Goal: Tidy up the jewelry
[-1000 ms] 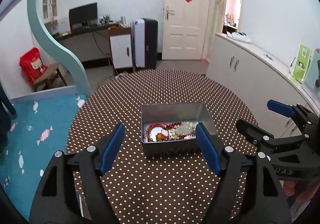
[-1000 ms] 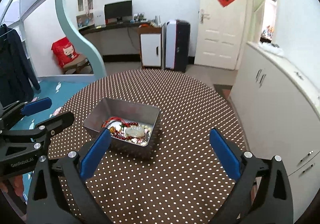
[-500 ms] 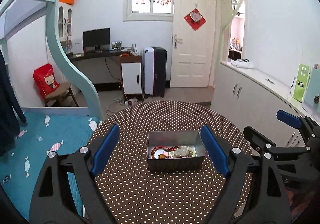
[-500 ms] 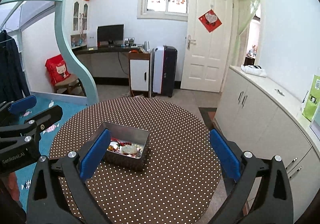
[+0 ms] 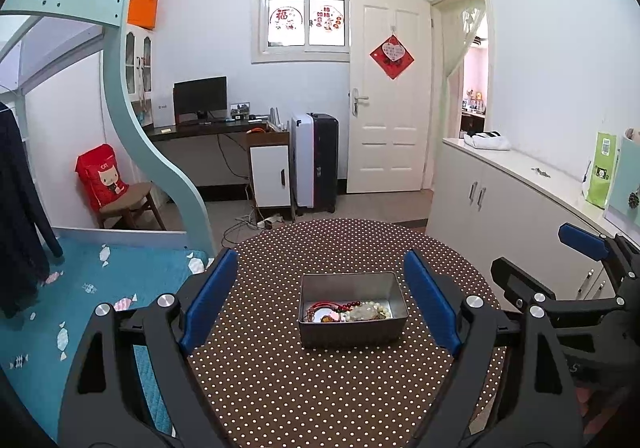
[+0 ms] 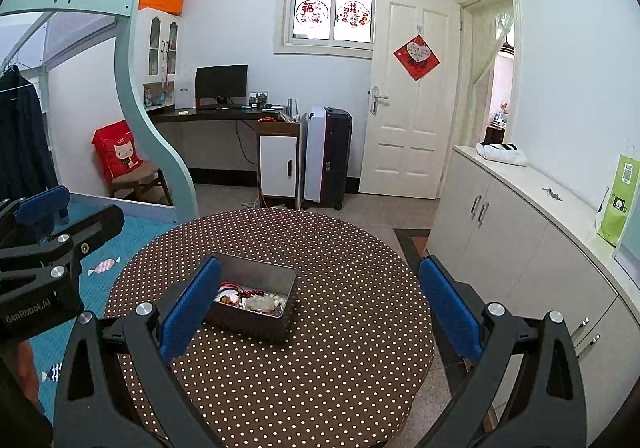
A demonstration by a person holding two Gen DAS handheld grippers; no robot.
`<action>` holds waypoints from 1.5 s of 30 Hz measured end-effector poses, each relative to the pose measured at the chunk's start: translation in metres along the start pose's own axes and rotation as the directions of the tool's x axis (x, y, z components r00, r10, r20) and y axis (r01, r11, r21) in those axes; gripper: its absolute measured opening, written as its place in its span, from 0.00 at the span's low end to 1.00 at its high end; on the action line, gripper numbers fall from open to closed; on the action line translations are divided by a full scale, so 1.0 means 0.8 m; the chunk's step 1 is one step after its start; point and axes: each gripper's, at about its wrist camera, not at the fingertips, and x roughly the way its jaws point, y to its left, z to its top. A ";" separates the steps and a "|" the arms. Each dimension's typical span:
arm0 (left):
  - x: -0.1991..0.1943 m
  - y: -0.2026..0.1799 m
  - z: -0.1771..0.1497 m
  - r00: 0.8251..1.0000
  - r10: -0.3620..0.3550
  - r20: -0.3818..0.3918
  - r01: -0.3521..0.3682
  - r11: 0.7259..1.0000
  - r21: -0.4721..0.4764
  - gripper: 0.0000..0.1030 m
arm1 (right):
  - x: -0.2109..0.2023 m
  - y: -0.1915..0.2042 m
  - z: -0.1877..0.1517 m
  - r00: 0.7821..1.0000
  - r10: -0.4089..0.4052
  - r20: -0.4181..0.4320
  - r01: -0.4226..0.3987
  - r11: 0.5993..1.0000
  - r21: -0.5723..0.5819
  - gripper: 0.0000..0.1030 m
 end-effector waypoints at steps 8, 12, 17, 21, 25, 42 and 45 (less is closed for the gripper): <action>-0.011 -0.011 -0.001 1.000 -0.016 0.008 0.015 1.000 0.016 0.86 | -0.012 0.012 -0.005 1.000 0.011 0.017 -0.010 0.999 -0.037 0.93; -0.014 -0.007 0.001 1.000 -0.011 0.013 0.011 1.000 0.011 0.86 | -0.014 0.008 -0.003 1.000 0.007 0.024 -0.007 0.999 -0.033 0.93; -0.018 -0.003 0.002 1.000 -0.003 0.019 0.003 1.000 0.005 0.86 | -0.013 0.002 -0.004 1.000 -0.004 0.018 0.004 1.000 -0.014 0.93; -0.016 -0.003 0.003 1.000 -0.003 0.019 0.002 1.000 0.007 0.86 | -0.013 0.002 -0.003 1.000 -0.013 0.017 0.013 1.000 -0.013 0.93; -0.016 0.000 0.004 1.000 0.007 0.022 -0.007 1.000 0.004 0.86 | -0.014 0.003 -0.003 1.000 -0.015 0.019 0.016 1.000 -0.013 0.93; -0.010 0.001 0.004 1.000 0.016 0.013 -0.015 1.000 -0.003 0.86 | -0.007 0.005 -0.001 1.000 0.003 0.003 -0.003 1.000 -0.011 0.93; -0.009 -0.001 0.004 1.000 0.015 0.009 -0.015 1.000 -0.003 0.86 | -0.006 0.003 0.000 1.000 0.002 0.001 -0.002 1.000 -0.004 0.93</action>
